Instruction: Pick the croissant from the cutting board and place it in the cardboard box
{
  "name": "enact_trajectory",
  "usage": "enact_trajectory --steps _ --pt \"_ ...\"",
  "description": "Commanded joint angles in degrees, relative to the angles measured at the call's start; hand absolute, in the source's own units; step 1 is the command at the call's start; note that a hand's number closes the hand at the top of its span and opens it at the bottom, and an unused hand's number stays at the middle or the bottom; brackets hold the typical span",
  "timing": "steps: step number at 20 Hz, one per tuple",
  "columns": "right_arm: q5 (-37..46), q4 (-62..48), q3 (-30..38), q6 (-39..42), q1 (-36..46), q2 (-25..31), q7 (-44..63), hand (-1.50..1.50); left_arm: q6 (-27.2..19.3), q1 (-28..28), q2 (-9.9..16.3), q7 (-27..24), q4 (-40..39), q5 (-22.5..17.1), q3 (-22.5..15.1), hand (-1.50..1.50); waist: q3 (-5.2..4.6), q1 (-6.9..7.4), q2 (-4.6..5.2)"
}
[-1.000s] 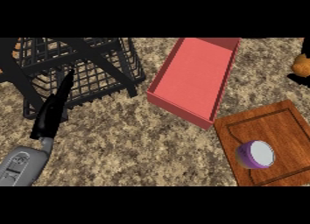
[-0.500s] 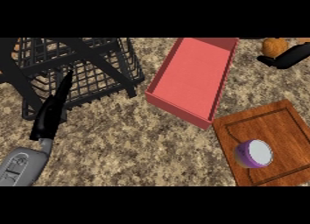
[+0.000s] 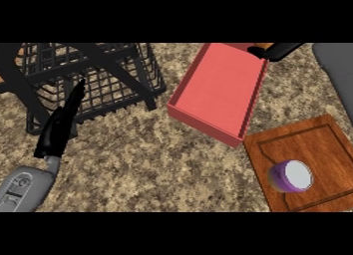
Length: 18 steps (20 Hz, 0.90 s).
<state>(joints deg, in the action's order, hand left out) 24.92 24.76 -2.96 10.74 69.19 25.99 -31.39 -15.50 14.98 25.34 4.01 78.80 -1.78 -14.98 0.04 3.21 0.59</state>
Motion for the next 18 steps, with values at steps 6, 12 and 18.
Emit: enact_trajectory --steps 6,12,18 --pt "1.69 -5.51 -0.55 -5.76 4.48 -9.97 7.28 1.5 -1.32 -2.94 5.3 -0.38 -5.59 -0.02 6.24 0.0 -0.11 1.71 0.78" --pt "4.45 -10.05 -1.43 -13.06 4.88 -13.11 11.54 1.5 -2.69 -2.53 4.42 1.2 -3.52 1.82 4.18 0.0 -0.04 2.69 1.06" --pt "2.29 -14.98 0.83 -10.62 4.6 -16.19 14.73 -1.5 -1.51 -0.01 4.99 1.45 -4.39 0.98 5.24 0.0 -0.01 3.16 1.55"
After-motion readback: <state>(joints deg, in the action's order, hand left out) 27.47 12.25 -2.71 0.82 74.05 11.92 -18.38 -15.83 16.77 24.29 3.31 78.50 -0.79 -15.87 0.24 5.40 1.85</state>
